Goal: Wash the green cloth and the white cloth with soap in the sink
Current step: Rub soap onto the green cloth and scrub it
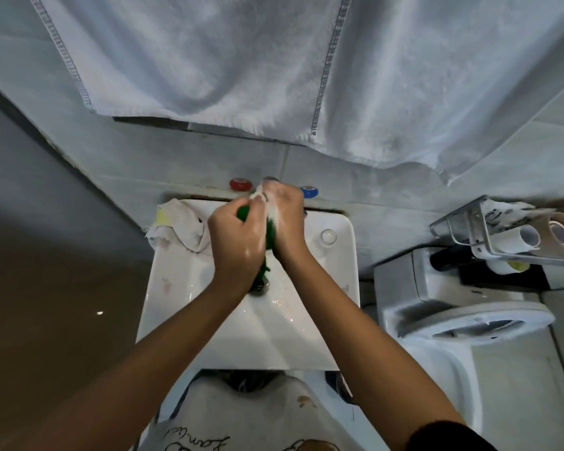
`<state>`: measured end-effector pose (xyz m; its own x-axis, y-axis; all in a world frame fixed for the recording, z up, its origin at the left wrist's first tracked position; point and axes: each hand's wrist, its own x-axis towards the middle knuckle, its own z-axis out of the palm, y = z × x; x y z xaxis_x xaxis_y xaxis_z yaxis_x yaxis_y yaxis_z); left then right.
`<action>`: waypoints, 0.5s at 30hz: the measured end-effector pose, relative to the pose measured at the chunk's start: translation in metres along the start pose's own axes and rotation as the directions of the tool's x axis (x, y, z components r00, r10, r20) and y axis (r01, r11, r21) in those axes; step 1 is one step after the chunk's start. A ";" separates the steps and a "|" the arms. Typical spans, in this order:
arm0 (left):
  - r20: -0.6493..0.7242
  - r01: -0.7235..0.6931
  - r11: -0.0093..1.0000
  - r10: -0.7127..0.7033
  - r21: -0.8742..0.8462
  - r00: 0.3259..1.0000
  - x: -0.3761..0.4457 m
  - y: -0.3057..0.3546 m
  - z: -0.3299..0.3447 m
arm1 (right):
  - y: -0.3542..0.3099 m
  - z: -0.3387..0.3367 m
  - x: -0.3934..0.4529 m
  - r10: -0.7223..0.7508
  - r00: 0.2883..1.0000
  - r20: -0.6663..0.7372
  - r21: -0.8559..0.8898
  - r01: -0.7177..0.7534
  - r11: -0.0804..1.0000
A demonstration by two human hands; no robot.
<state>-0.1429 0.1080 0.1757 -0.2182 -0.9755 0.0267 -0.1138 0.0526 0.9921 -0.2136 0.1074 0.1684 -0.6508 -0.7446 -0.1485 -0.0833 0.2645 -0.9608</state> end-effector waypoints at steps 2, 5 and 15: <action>-0.005 -0.006 0.999 0.006 0.036 1.000 0.009 0.000 0.000 | -0.002 0.001 -0.005 0.004 0.999 -0.049 0.079 0.000 0.997; -0.067 0.054 0.998 -0.053 0.017 0.996 0.040 -0.006 -0.003 | 0.004 0.006 -0.027 0.010 0.998 -0.058 0.179 0.001 0.984; -0.094 -0.122 0.977 0.140 0.176 0.986 0.066 -0.007 -0.042 | -0.004 -0.023 -0.026 0.062 0.935 0.350 -0.279 0.041 0.959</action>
<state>-0.1160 0.0347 0.1752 -0.1403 -0.9743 0.1765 -0.2556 0.2078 0.9442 -0.2133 0.1399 0.1818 -0.3493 -0.8941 -0.2805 -0.3172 0.3945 -0.8624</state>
